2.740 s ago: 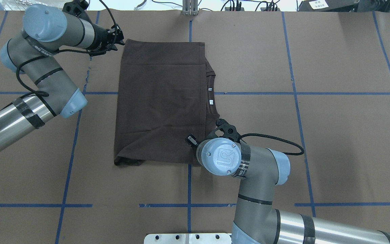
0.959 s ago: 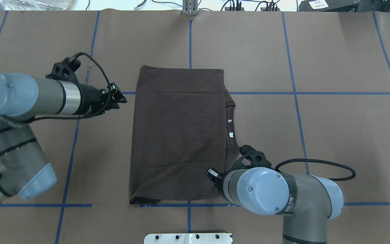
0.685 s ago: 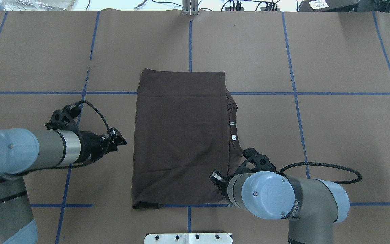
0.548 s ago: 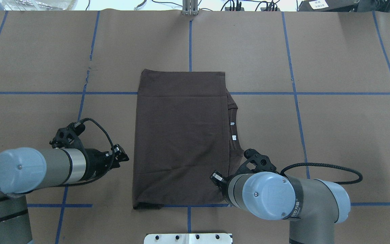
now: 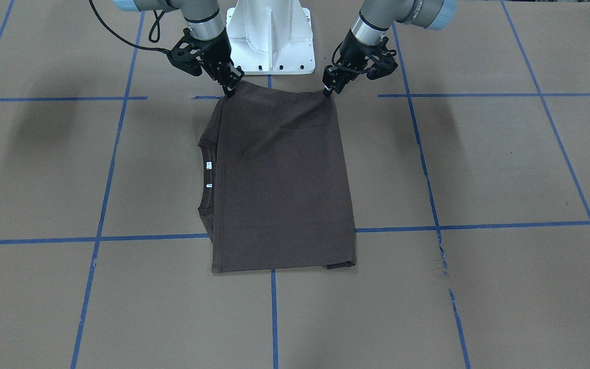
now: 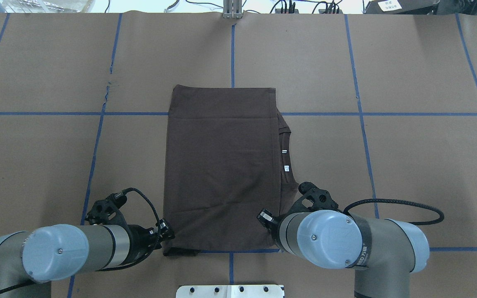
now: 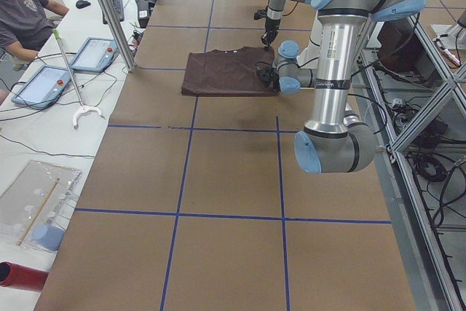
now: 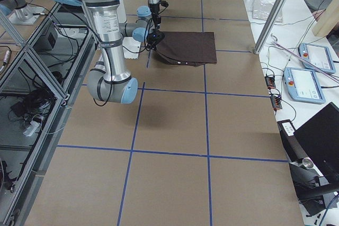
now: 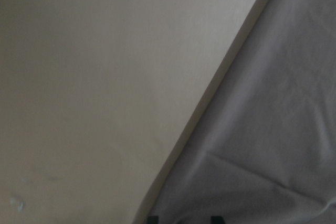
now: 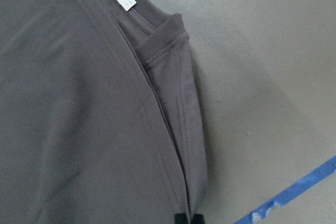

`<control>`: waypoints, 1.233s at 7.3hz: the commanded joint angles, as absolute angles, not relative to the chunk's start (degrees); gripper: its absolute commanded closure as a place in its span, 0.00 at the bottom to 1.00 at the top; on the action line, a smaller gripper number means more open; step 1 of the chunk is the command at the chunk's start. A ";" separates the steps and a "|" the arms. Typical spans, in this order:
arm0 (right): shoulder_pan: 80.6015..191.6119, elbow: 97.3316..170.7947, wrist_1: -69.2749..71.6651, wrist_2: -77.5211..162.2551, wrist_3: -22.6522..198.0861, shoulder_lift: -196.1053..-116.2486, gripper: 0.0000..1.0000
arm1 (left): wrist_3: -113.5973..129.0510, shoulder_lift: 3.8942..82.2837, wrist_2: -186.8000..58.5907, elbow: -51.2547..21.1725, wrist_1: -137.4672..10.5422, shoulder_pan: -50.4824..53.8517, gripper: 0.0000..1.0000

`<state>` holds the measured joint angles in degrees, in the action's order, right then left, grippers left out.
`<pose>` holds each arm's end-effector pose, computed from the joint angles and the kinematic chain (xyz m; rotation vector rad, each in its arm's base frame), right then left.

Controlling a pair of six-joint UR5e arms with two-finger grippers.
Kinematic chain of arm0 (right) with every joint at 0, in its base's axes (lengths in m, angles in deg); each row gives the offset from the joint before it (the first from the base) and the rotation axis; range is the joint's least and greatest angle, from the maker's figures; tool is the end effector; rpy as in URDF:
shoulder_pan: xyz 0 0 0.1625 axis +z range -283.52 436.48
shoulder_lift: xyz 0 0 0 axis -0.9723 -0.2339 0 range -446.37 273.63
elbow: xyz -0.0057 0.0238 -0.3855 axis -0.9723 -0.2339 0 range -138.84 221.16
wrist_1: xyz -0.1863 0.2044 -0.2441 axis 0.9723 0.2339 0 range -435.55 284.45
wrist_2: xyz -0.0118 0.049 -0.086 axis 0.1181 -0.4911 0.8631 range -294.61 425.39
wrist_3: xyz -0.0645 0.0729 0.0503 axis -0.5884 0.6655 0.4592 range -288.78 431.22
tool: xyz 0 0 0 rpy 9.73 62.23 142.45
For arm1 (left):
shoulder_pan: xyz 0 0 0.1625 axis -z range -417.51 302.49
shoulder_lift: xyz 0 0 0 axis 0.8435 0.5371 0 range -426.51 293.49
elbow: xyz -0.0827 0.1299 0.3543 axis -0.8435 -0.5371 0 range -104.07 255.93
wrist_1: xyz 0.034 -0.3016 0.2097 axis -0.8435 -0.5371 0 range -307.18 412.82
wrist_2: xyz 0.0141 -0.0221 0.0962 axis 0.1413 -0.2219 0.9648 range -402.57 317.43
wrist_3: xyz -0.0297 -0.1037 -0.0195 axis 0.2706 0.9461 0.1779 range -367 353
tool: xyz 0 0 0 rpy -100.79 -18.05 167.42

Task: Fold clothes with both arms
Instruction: 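Lower the left gripper to the shirt's other near corner and grip it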

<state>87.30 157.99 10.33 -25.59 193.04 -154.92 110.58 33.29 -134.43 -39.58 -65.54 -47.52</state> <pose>-0.4839 -0.2264 0.2532 -0.1862 -0.9157 0.6830 0.4590 -0.2126 0.3036 -0.2017 1.1105 -0.5679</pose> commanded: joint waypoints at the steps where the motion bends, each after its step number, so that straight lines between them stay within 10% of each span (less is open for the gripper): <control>1: 87.37 158.40 10.32 -25.75 192.95 -154.92 1.00 | 110.68 37.62 -134.42 -37.20 -60.15 -48.98 0.51; 9: 87.46 158.40 10.32 -25.93 193.03 -155.01 1.00 | 110.59 37.64 -134.59 -38.16 -53.71 -49.43 0.57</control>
